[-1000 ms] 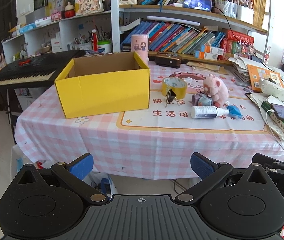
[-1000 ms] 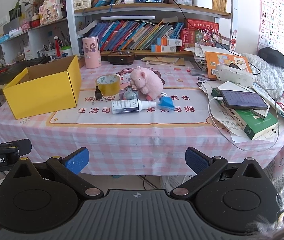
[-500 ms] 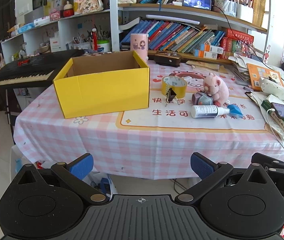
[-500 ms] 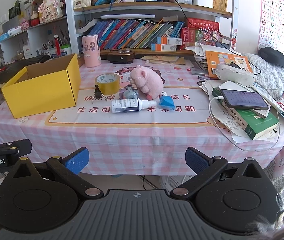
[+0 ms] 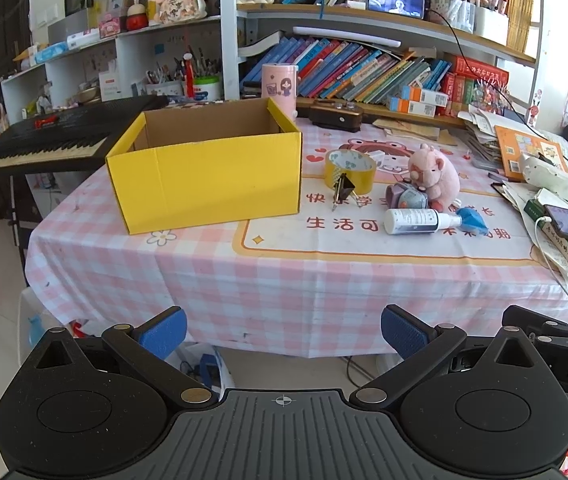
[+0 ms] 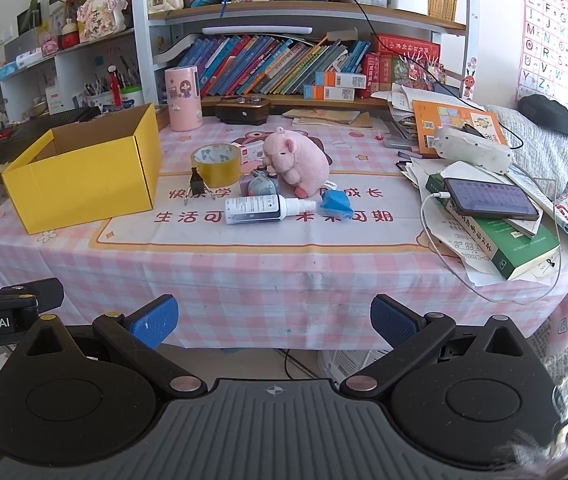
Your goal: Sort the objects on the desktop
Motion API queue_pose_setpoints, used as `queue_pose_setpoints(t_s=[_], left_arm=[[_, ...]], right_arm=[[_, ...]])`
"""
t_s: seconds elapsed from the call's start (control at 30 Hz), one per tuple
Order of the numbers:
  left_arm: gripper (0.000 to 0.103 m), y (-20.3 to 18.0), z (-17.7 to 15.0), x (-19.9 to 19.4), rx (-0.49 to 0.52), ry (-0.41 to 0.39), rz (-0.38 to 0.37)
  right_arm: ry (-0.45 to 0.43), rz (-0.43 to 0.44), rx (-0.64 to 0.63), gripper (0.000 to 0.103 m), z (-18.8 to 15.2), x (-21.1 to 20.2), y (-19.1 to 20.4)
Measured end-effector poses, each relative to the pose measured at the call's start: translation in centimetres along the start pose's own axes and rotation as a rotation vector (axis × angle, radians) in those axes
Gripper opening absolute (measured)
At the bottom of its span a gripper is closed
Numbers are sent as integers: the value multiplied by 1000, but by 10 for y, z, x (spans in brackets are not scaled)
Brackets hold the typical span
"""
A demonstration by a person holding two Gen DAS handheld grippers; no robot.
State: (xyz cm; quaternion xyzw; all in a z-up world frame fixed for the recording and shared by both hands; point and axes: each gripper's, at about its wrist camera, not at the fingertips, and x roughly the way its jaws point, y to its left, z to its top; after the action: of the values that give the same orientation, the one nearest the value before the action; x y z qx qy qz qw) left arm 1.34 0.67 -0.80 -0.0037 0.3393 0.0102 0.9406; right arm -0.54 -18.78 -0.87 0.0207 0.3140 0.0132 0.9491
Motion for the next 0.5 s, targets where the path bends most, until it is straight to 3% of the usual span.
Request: queue_pose_setpoints(t_s=[0.5], left_arm=[[103, 8, -2, 8, 2, 14, -15]], right_arm=[[40, -7, -1, 103, -5, 15, 5]])
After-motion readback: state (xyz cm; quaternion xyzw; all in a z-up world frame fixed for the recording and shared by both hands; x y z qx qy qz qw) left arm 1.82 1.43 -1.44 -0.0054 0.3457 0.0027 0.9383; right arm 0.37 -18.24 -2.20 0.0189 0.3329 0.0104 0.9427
